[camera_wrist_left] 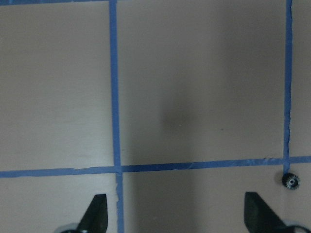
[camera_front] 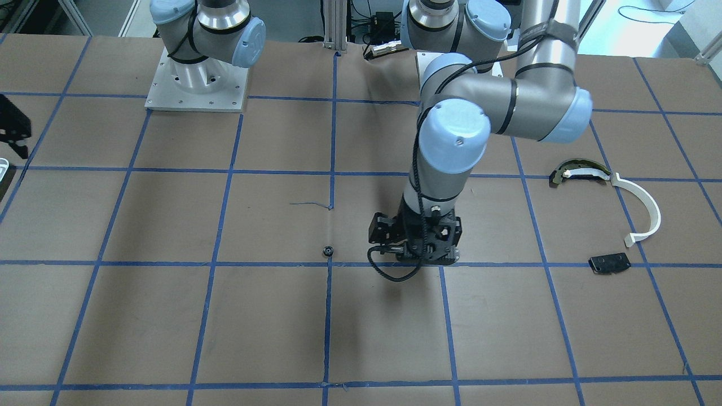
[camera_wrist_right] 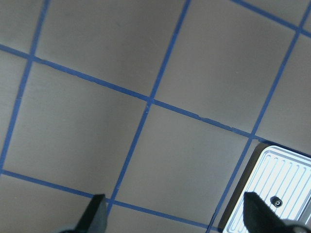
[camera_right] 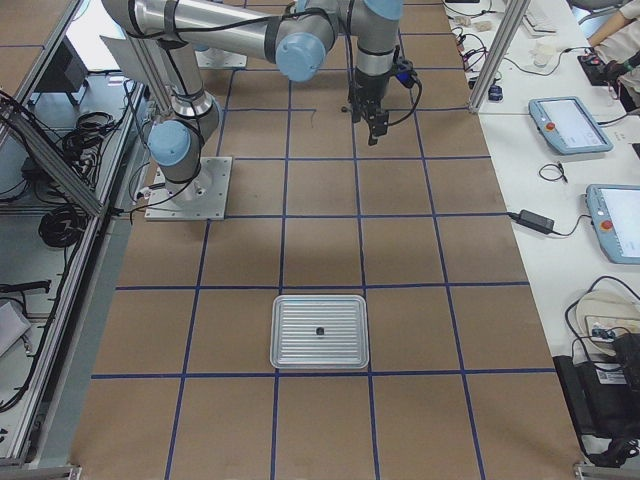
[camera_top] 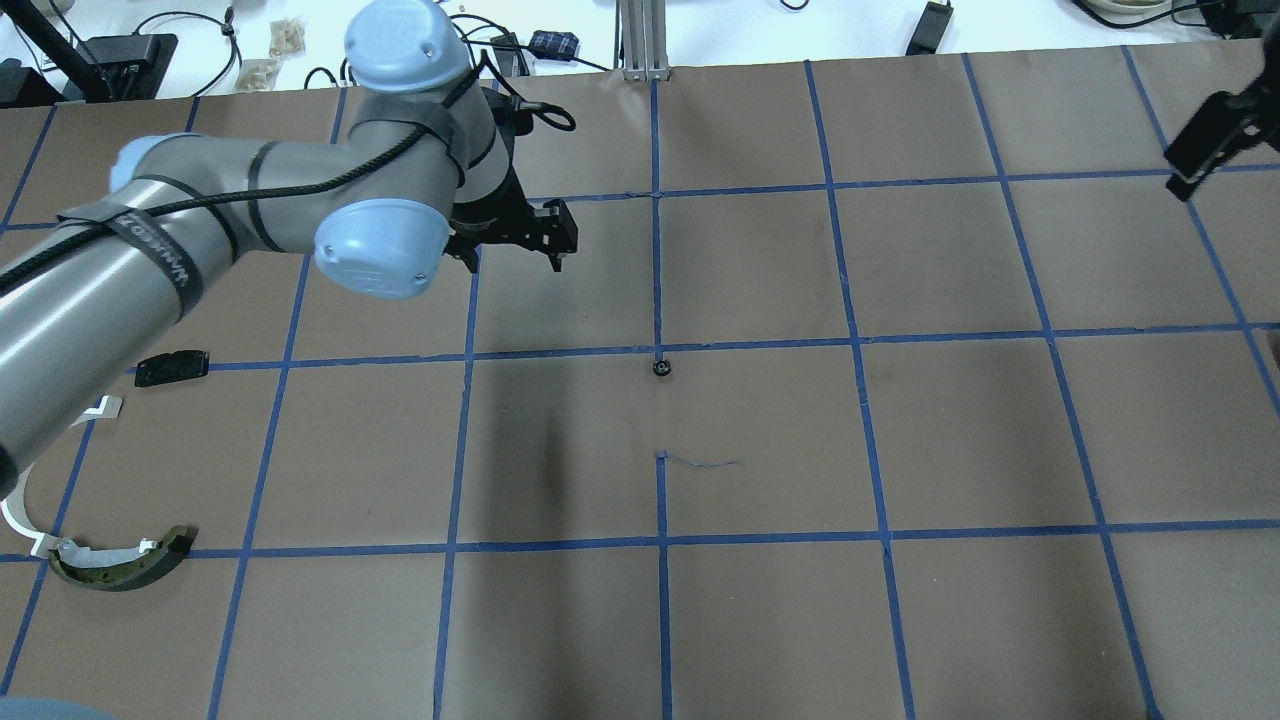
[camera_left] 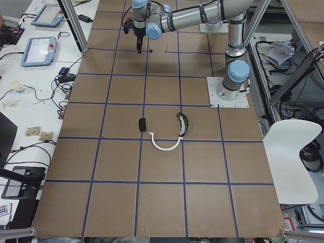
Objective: Place bearing gear from tray to pile
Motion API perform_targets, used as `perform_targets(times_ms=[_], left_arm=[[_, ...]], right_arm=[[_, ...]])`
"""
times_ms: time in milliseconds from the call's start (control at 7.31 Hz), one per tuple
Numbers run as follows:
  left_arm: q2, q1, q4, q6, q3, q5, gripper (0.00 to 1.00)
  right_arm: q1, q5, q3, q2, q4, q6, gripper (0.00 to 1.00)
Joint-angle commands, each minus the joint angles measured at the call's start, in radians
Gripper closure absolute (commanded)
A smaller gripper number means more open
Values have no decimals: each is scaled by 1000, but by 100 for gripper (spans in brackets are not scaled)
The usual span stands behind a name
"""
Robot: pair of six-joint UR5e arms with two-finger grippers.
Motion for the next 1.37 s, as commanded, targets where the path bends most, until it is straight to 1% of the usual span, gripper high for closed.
perform_targets(times_ms=[0, 137, 274, 410, 547, 684, 821, 957, 1231], left_arm=[[-102, -100, 34, -58, 35, -1, 0], [-128, -127, 37, -67, 37, -2, 0], [-151, -144, 41, -72, 37, -16, 0], [-166, -150, 48, -73, 37, -31, 0], [-182, -167, 62, -75, 37, -31, 0], [-202, -180, 79, -87, 37, -33, 0], [-211, -184, 79, -91, 35, -33, 0], [-214, -187, 79, -92, 35, -33, 0], [-229, -200, 82, -92, 29, -33, 0]], right_arm=[[-190, 4, 54, 34, -77, -188, 0], [-212, 6, 73, 52, -129, -300, 0], [-250, 7, 93, 87, -210, -404, 0], [-325, 24, 113, 132, -264, -467, 0], [-387, 74, 128, 187, -349, -559, 0], [-419, 84, 144, 263, -466, -654, 1], [-474, 88, 150, 331, -506, -692, 2], [-508, 88, 151, 374, -520, -715, 2], [-515, 93, 150, 408, -542, -721, 4]])
